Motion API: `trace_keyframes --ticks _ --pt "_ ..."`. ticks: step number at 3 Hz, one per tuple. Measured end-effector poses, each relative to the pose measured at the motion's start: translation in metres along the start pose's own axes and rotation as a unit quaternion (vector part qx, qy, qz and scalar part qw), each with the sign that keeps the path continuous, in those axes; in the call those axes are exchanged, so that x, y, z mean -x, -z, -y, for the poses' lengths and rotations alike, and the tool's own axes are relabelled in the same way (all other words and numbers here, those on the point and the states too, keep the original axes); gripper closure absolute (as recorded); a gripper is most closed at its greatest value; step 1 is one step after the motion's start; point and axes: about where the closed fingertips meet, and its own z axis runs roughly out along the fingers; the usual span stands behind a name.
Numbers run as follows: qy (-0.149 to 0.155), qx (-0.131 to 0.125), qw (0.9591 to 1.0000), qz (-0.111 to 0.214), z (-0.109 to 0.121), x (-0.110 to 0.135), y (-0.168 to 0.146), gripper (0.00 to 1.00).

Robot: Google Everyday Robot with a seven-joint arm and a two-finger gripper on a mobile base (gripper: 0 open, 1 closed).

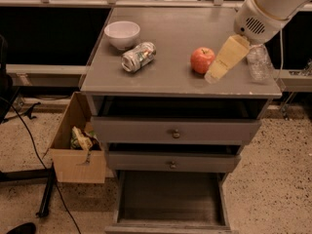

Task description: Place apple into top drawer

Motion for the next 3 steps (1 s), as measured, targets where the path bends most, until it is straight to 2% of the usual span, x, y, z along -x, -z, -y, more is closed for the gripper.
trace_keyframes --ticks 1,3 --pt "-0.018 0.003 0.9991 0.039 0.005 0.004 -0.022 0.0" --pt "-0.034 -0.02 0.9922 0.118 0.021 0.027 -0.057 0.0"
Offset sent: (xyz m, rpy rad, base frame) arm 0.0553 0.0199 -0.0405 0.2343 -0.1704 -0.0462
